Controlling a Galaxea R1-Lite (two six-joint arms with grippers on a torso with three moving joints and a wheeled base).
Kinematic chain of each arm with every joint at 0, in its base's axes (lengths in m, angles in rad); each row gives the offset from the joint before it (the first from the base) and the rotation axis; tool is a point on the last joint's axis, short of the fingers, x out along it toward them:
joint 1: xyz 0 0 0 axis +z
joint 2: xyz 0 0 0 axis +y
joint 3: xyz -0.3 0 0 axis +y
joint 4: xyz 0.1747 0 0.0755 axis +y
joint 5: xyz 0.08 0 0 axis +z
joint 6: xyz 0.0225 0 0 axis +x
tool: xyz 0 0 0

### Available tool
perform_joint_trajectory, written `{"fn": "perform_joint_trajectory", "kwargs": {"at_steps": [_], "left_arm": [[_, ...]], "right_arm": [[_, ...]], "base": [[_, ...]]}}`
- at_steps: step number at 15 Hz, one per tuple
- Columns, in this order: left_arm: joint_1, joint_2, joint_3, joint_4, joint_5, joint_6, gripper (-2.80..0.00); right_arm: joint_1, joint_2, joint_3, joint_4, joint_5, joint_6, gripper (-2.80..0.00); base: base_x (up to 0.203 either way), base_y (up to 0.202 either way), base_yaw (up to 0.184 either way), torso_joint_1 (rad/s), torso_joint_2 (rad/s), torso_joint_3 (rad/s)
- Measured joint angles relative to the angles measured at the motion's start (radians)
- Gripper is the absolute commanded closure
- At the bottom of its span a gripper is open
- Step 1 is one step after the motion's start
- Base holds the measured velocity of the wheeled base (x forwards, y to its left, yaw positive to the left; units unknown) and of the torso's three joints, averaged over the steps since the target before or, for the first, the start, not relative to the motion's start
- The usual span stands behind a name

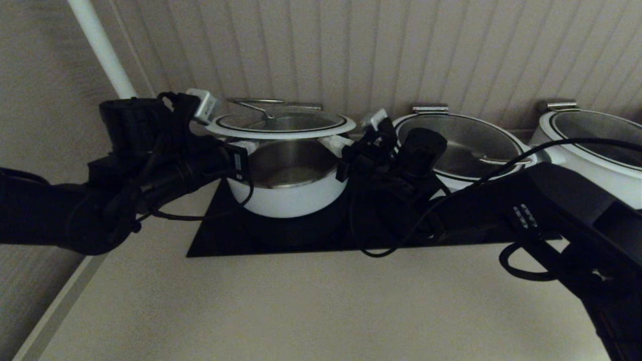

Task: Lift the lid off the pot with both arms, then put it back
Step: Open the pot lid completely

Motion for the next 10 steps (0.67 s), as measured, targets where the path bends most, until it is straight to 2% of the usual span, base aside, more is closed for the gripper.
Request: {"fn": "perform_joint_trajectory", "kwargs": {"at_steps": [10], "left_arm": [[0.000,0.031,-0.053,0.003,0.020,-0.001,0.00]], "right_arm": [[0.000,-0.003,0.020,-0.011,-0.001,0.000,0.00]], "base": [[0.000,0.000,0.000,0.000,0.00,0.000]]}}
